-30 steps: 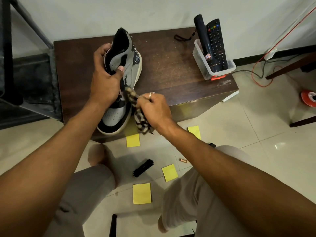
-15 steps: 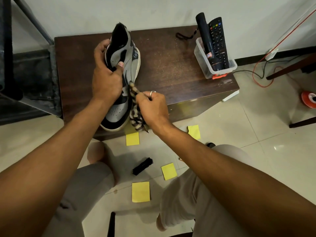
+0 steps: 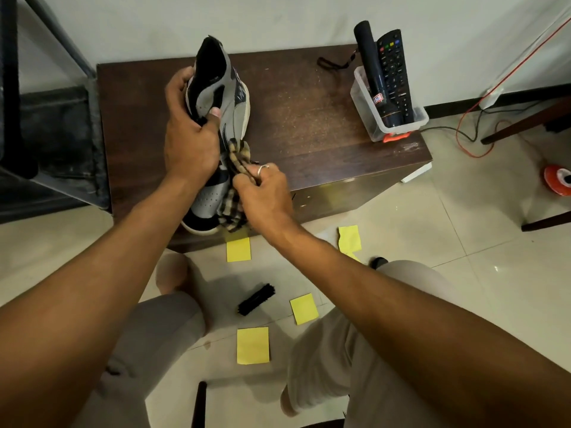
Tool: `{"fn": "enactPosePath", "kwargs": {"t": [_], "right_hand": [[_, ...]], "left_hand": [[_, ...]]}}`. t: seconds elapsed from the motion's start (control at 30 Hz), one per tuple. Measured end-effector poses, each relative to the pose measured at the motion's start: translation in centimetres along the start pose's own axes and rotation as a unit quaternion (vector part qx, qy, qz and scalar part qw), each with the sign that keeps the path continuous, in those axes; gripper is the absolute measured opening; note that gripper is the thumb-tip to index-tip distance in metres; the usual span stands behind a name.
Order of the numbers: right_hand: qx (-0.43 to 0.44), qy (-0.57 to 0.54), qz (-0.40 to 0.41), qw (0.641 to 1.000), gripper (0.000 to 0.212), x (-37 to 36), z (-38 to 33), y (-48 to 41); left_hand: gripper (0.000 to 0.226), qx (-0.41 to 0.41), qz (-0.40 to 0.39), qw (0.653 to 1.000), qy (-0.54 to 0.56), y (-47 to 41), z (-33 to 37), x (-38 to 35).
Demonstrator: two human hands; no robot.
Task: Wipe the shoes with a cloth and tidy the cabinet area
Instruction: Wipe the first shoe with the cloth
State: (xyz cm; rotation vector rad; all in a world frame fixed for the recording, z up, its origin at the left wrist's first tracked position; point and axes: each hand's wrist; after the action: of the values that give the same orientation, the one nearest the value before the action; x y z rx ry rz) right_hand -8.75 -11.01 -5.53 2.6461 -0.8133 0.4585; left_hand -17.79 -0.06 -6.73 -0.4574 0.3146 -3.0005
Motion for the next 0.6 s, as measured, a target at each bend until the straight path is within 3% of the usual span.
{"fn": "enactPosePath", "kwargs": {"t": [0.13,0.2,0.37,0.43,0.6], "right_hand": [[0.001,0.004,-0.07,0.998,0.046,1.1,-0.3,0.4],[-0.026,-0.02,-0.081,0.996,0.044,1.9,-0.5,-0.2],[0.018,-0.029,0.006,0.999,0.025,0.3,-1.2,-0.5],[0.047,-0.003,-0.02,0.999,0.017,-0.4,-1.3,-0.4],[0.035,-0.008,-0.094,0.995,0.033,1.9,-1.1,-1.1]], "left_hand": [[0.057,-0.006,-0.002,1.0,0.0,-0.1,0.1,0.0],[0.057,-0.004,-0.005,1.0,0.003,-0.1,0.0,0.0],[0.059,-0.001,-0.013,1.0,0.019,-0.2,-0.3,0.1],[0.059,-0.007,-0.013,1.0,0.024,-0.3,-0.3,0.1],[0.059,-0.012,-0.021,0.999,0.025,-0.4,-0.5,0.1]]}}
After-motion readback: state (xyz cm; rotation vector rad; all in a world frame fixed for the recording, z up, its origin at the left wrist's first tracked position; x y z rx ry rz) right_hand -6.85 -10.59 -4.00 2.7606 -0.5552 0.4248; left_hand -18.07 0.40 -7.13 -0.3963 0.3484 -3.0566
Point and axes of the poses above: each hand's wrist, its own y-axis away from the middle knuckle, its own x-axis out of the back of the hand, z = x × y, and after that the axes turned 9 degrees about z, right-handed
